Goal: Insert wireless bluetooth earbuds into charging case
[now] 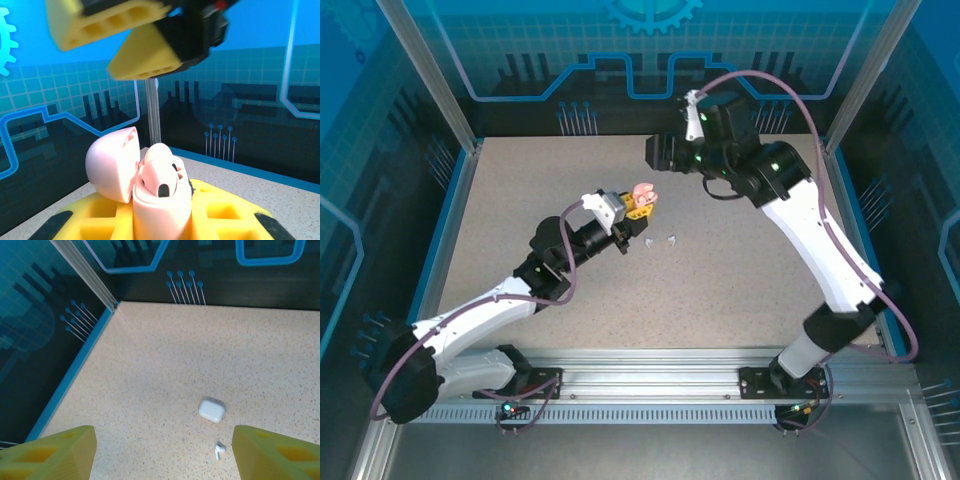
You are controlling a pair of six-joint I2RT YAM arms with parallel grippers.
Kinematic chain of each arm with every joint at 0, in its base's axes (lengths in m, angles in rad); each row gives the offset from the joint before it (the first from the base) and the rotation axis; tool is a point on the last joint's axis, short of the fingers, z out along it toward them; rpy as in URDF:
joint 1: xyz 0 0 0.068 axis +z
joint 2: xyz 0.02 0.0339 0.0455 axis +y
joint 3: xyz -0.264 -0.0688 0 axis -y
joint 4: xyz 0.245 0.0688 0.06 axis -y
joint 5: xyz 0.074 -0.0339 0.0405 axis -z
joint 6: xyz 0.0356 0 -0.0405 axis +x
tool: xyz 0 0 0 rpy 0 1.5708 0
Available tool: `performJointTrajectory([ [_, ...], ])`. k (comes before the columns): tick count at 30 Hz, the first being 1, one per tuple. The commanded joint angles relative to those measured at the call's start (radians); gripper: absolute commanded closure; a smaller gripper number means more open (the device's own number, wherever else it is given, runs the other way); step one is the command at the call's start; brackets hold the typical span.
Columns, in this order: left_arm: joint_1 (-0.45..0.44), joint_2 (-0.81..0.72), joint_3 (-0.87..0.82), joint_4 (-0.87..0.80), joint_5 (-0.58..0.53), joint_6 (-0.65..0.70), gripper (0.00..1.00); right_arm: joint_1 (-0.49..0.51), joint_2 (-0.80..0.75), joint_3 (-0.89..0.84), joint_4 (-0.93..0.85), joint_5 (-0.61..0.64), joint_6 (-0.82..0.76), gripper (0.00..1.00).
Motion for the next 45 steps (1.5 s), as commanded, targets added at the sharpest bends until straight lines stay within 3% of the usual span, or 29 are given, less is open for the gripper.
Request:
performJointTrajectory([
  [1,-0.013,0.004,0.048,0.01,0.028,-0.01,1.0,-0.011,0.109,0.124,-0.147,-0.066,-0.047,0.27],
  [4,-0.017,0.005,0.051,0.011,0.022,-0.008,1.0,0.0,0.176,0.186,-0.191,-0.074,-0.059,0.28],
  [8,-0.02,0.009,0.053,0.012,0.013,-0.003,1.0,0.018,0.171,0.145,-0.198,-0.073,-0.063,0.29],
  [19,-0.02,0.022,0.066,0.003,0.003,0.01,1.0,0.038,-0.09,-0.195,-0.084,0.013,-0.003,0.29],
  [22,-0.022,0.033,0.066,-0.003,0.003,-0.004,1.0,-0.018,-0.135,-0.246,-0.057,0.09,0.066,0.27],
  [26,-0.021,0.038,0.044,-0.014,-0.031,-0.039,1.0,-0.147,-0.228,-0.421,0.032,0.085,0.17,0.26],
  [31,-0.021,0.087,0.049,-0.077,-0.059,-0.125,1.0,-0.225,-0.342,-0.651,0.101,0.085,0.218,0.25],
  [36,-0.028,0.231,0.097,-0.076,-0.044,-0.252,1.0,-0.281,-0.459,-0.837,0.111,0.132,0.25,0.25],
  [45,-0.08,0.587,0.364,-0.126,-0.046,-0.406,1.0,-0.473,-0.663,-1.007,0.089,0.06,0.256,0.24],
])
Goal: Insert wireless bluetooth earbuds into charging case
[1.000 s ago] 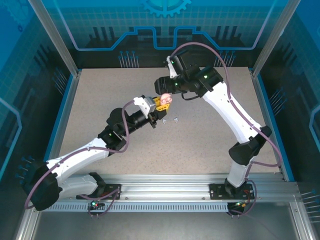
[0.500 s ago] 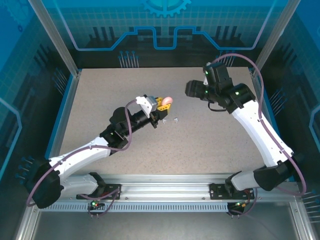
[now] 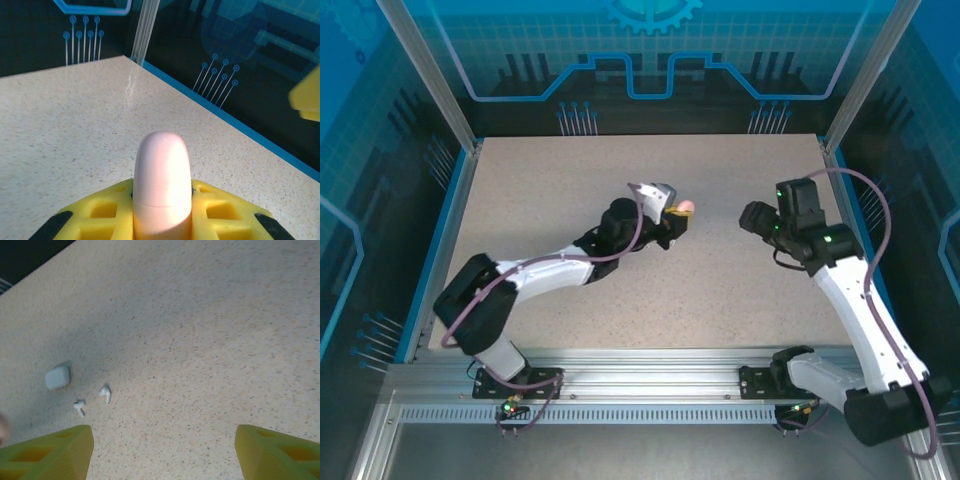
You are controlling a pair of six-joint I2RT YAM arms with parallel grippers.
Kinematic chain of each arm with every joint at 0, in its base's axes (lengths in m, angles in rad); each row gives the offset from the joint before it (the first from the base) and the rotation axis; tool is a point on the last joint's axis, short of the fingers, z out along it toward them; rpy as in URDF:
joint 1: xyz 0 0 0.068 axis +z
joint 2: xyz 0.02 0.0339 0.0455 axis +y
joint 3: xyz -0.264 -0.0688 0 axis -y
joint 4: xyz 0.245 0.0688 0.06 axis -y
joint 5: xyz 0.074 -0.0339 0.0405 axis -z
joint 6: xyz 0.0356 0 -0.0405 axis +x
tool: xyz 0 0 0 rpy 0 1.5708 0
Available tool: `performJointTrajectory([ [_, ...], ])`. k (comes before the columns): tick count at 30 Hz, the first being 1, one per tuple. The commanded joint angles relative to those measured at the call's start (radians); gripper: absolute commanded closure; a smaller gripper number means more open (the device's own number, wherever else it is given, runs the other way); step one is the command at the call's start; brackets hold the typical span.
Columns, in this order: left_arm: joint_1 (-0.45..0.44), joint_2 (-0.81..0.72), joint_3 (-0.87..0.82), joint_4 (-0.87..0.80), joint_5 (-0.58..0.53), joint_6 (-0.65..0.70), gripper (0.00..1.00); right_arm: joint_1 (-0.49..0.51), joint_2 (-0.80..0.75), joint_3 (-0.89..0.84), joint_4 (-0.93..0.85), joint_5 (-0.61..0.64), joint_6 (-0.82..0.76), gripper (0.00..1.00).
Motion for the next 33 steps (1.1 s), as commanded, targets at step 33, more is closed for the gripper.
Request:
performJointTrajectory([
  [33,-0.02,1.412,2.126,-1.027,0.126,-0.622,1.0,-0.176,-0.124,-0.18,0.02,-0.076,0.032,0.24],
])
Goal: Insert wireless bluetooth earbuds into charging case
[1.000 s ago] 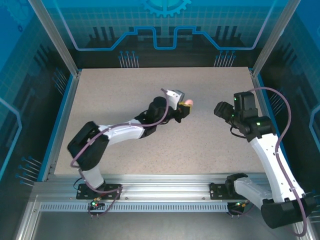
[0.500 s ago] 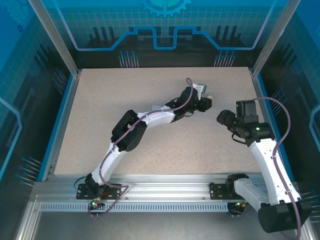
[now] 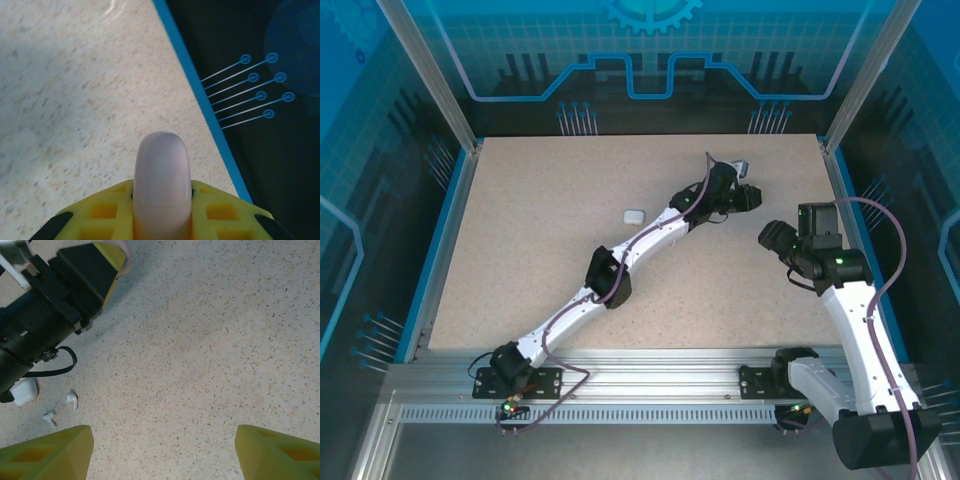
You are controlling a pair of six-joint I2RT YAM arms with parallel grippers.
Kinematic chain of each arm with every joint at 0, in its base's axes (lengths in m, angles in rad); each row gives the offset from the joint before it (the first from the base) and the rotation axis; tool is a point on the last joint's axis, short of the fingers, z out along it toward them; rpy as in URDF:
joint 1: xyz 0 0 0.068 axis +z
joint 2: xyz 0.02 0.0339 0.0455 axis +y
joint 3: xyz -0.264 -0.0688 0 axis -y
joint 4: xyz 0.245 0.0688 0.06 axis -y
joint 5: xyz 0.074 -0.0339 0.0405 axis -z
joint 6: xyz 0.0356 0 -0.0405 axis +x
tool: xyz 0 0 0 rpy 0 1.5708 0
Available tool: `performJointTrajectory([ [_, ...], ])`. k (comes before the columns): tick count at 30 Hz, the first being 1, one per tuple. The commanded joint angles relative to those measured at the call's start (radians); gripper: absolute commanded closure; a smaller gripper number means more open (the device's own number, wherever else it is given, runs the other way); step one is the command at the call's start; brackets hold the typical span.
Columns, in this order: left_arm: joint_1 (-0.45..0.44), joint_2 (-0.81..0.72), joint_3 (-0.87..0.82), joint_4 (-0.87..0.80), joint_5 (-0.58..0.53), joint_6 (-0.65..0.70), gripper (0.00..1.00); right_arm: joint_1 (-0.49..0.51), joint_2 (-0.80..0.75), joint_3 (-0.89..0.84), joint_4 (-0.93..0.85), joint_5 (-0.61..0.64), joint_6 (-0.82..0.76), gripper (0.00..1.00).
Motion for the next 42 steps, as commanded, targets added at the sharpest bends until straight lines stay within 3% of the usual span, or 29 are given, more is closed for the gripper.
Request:
performJointTrajectory([
  [1,0.011,0.046,0.047,-0.094,0.027,-0.081,1.0,-0.018,-0.013,-0.008,0.018,-0.014,0.008,0.24],
  [9,0.013,0.054,0.046,-0.125,0.027,-0.066,0.98,-0.018,-0.015,-0.01,0.021,-0.023,0.016,0.24],
  [16,0.012,0.051,0.06,-0.179,0.012,-0.033,0.58,-0.017,-0.017,-0.007,0.023,-0.024,0.021,0.24],
  [22,0.013,0.041,0.078,-0.233,-0.01,0.009,0.38,-0.018,-0.011,0.005,0.027,-0.032,0.025,0.24],
  [26,0.011,0.002,0.08,-0.29,-0.042,0.082,0.18,-0.017,-0.008,0.015,0.025,-0.036,0.021,0.24],
  [37,0.01,-0.247,0.08,-0.511,-0.166,0.497,0.11,-0.017,0.011,0.041,0.03,-0.049,0.017,0.24],
  [42,0.05,-0.341,0.08,-0.555,-0.122,0.477,0.07,-0.016,0.027,0.047,0.037,-0.06,0.021,0.24],
])
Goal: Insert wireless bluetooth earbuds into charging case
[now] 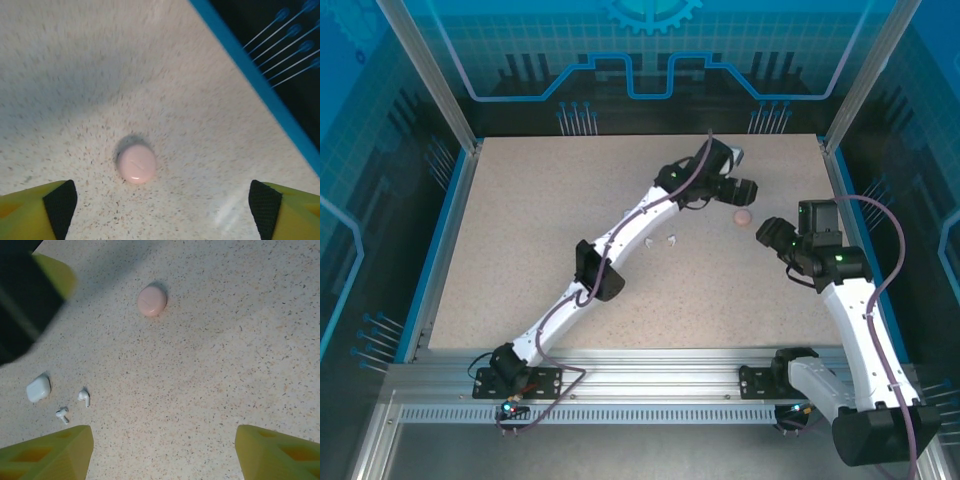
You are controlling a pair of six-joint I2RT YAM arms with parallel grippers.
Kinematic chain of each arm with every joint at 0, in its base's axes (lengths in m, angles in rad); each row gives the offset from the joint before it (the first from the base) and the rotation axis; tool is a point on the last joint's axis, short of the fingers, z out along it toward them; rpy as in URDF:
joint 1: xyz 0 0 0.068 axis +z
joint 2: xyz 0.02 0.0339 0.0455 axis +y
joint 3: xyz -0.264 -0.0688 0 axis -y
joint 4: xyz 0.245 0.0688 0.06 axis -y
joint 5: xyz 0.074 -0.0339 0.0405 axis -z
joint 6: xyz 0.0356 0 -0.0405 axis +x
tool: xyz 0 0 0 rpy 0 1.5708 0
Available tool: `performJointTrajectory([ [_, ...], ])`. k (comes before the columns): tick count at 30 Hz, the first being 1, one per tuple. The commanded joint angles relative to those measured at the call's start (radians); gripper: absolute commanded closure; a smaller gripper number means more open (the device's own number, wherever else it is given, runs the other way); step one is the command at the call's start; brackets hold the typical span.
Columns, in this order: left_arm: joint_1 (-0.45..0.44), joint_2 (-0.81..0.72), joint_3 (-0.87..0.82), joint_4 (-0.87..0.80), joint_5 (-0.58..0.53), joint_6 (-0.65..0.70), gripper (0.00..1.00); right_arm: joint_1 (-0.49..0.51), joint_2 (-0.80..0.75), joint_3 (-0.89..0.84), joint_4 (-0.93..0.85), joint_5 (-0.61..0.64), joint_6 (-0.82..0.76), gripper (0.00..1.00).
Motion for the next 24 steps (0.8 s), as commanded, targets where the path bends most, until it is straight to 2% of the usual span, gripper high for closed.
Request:
performJointTrajectory([
  [1,0.035,-0.102,0.053,-0.06,0.016,0.059,0.06,-0.012,0.006,0.034,0.018,-0.017,0.009,0.24],
  [4,0.051,-0.163,0.041,-0.077,0.054,0.074,0.01,-0.012,0.008,0.043,0.015,-0.01,-0.002,0.24],
  [7,0.065,-0.268,-0.056,-0.112,0.058,0.123,0.01,-0.011,0.013,0.055,0.013,-0.008,-0.01,0.24],
  [10,0.061,-0.428,-0.272,-0.138,-0.013,0.245,0.01,-0.012,0.02,0.059,0.029,-0.016,-0.013,0.24],
  [15,0.066,-0.695,-0.626,-0.08,-0.084,0.381,0.01,-0.007,0.058,0.039,0.092,-0.057,0.006,0.24],
  [20,0.106,-0.953,-0.956,0.085,-0.113,0.39,0.01,0.053,0.119,0.027,0.144,-0.057,0.03,0.24],
  [24,0.143,-1.147,-1.209,0.202,-0.133,0.369,0.01,0.148,0.186,0.054,0.155,-0.02,0.039,0.24],
])
